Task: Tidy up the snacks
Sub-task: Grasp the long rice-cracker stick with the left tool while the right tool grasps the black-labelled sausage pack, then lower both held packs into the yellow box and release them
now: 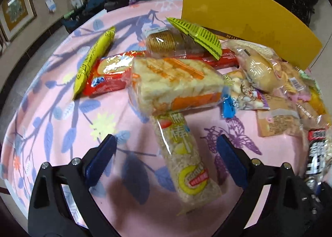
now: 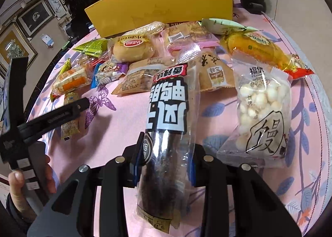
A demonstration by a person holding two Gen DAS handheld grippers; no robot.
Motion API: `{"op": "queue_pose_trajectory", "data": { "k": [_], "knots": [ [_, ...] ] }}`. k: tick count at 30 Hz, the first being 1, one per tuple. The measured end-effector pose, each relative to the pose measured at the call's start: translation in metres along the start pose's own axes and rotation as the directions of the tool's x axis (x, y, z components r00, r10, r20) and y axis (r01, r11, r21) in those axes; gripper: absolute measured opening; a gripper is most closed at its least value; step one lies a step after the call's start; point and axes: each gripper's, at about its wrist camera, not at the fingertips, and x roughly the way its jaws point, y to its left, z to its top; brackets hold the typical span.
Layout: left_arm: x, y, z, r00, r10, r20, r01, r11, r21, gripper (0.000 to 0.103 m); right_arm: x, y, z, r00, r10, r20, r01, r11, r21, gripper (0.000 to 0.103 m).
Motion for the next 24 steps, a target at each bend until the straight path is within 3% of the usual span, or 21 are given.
{"op": "queue_pose_trajectory", "data": {
  "k": [1,2,5,7,12,18,24],
  "knots": [
    [-0.003,0.000,-0.002,1.000,0.001,0.031,-0.001,1.000,0.000,0.078,0.001,0.001,0.000,1.000,-0.006,-0.001,0.006,1.000,-0.003,0.036],
    [-0.006,0.000,-0.002,0.999,0.002,0.049,-0.002,1.000,0.001,0.057,0.001,0.002,0.000,1.000,-0.011,-0.002,0.011,1.000,-0.005,0.036],
    [-0.009,0.003,-0.002,0.999,0.005,0.052,-0.004,1.000,-0.003,0.034,0.002,0.007,0.000,0.999,-0.036,-0.006,0.036,0.999,-0.018,0.037],
    [-0.011,0.006,-0.002,0.999,0.004,0.053,-0.004,1.000,-0.006,0.028,0.003,0.010,-0.001,0.998,-0.059,-0.001,0.059,0.998,-0.030,0.037],
    [-0.018,0.016,-0.005,0.998,-0.043,0.042,0.044,0.999,-0.006,0.027,-0.001,0.011,-0.006,0.998,-0.052,0.027,0.052,0.998,-0.019,0.030],
    [-0.053,0.025,-0.018,0.991,-0.123,0.050,0.122,0.992,0.011,0.027,-0.032,0.025,0.000,0.994,-0.030,0.105,0.034,0.999,-0.035,0.030],
    [-0.100,0.015,-0.011,0.972,-0.186,0.143,0.181,0.982,0.052,0.027,-0.052,0.034,0.015,0.989,-0.013,0.149,0.020,0.999,-0.048,0.030]
  ]
}}
